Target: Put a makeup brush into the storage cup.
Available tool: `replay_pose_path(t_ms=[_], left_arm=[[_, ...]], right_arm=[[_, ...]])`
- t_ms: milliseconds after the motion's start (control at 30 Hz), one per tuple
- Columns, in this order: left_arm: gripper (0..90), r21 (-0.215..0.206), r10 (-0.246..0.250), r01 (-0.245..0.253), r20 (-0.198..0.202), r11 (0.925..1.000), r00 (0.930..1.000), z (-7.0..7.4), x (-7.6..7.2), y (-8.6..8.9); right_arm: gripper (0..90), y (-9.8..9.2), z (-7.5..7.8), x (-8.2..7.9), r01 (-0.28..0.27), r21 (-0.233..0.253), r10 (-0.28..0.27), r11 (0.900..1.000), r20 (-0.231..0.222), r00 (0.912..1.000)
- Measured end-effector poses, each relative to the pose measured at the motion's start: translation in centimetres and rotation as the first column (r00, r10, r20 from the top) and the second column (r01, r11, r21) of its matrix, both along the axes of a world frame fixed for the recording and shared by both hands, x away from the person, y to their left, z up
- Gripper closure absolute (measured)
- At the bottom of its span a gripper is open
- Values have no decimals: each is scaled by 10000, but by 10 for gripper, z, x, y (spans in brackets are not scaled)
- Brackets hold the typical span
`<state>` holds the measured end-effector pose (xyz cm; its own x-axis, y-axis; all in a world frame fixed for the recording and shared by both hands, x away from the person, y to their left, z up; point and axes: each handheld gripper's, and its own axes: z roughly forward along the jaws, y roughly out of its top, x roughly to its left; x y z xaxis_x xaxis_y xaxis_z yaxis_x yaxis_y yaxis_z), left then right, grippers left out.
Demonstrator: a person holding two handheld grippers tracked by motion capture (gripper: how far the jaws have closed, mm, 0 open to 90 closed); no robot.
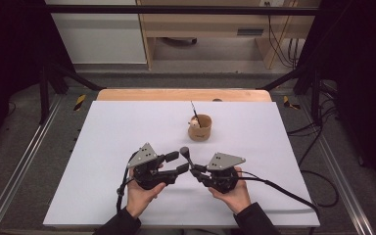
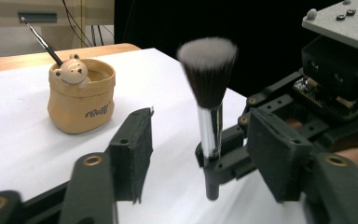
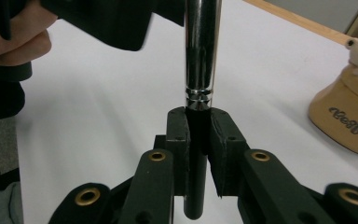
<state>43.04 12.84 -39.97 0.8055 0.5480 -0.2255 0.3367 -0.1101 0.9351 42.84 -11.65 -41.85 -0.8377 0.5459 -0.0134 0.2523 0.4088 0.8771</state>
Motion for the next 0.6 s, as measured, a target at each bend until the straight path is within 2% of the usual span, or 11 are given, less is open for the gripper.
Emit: replay_pose_path(t_ms=[600], left_arm=[[231,509,105,-114,179,9986,9998,0,1,15]], right_arm=[[793,-27,8,6,1047,209,-1049,9943,75,9945]])
